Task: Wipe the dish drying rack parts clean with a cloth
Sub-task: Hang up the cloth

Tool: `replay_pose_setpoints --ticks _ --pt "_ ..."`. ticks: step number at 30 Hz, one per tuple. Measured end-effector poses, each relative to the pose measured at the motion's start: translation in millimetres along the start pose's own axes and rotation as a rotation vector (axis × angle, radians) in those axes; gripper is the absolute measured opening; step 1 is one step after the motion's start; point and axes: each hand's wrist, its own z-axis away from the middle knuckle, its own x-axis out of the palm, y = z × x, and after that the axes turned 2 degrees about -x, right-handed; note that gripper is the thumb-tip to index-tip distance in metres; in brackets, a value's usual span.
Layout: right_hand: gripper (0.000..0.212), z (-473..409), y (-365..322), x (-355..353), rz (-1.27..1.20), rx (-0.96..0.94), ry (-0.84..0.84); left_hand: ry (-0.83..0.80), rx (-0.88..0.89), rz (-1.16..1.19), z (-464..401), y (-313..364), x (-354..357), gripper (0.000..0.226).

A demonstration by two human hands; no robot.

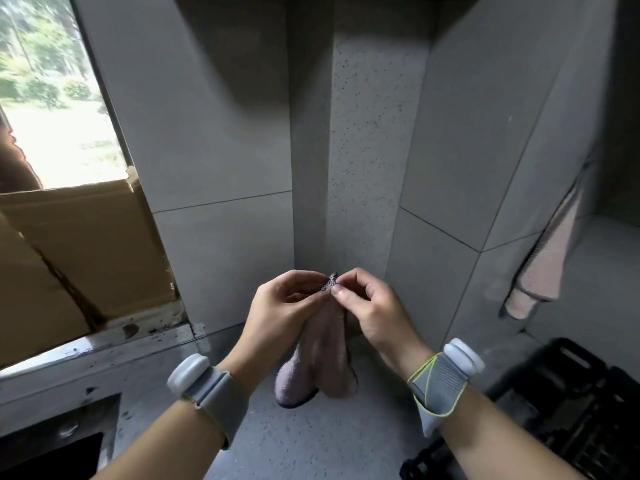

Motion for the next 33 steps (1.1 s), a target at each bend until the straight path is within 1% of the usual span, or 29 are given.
replay_pose_setpoints --ticks 1,4,7,9,11,13,17,20,22,24,25,28,30,33 --pt "0.006 0.0 -1.4 -3.0 -0.057 0.026 0.020 -0.004 0.006 -0.001 -1.7 3.0 4.4 0.018" --pt "0.016 1.7 -4.6 -15.0 -0.179 0.096 0.040 -0.027 0.029 0.012 -5.4 11.4 22.6 0.016" --pt "0.020 5.0 -11.2 -30.5 -0.191 0.085 0.110 -0.063 0.043 0.050 -7.3 16.6 42.1 0.017" --pt "0.016 5.7 -16.1 -42.4 -0.158 0.061 0.171 -0.089 0.035 0.076 -9.0 19.5 53.9 0.018" --pt "0.012 6.8 -22.3 -54.1 -0.105 0.039 0.192 -0.115 0.040 0.073 -10.8 23.8 67.2 0.014" --pt "0.008 7.8 -27.4 -63.6 -0.082 0.017 0.221 -0.135 0.068 0.038 -13.3 27.6 79.4 0.009" --pt "0.011 9.8 -34.1 -83.1 -0.039 -0.029 0.324 -0.153 0.095 -0.030 -19.4 34.2 102.1 0.010" --pt "0.008 11.3 -39.1 -98.6 -0.011 -0.059 0.404 -0.152 0.147 -0.231 -30.9 39.7 118.0 0.012" --pt "0.007 11.6 -41.6 -110.8 -0.063 -0.075 0.476 -0.185 0.200 -0.367 -37.6 48.3 130.2 0.015" --pt "0.006 11.2 -45.0 -126.1 -0.139 -0.077 0.539 -0.230 0.232 -0.424 -41.6 58.7 148.9 0.015" --pt "0.007 11.8 -45.4 -128.9 -0.177 -0.064 0.561 -0.240 0.238 -0.445 -42.1 61.2 153.6 0.014" --pt "0.019 8.4 -51.1 -148.6 -0.283 -0.045 0.634 -0.276 0.256 -0.457 -48.8 70.4 175.6 0.009" --pt "0.020 4.8 -59.1 -162.4 -0.344 -0.038 0.661 -0.286 0.265 -0.453 -54.5 75.3 180.1 0.002" --pt "0.020 -1.0 -68.9 -197.3 -0.363 -0.082 0.726 -0.289 0.332 -0.446 -68.6 82.5 192.9 0.006"
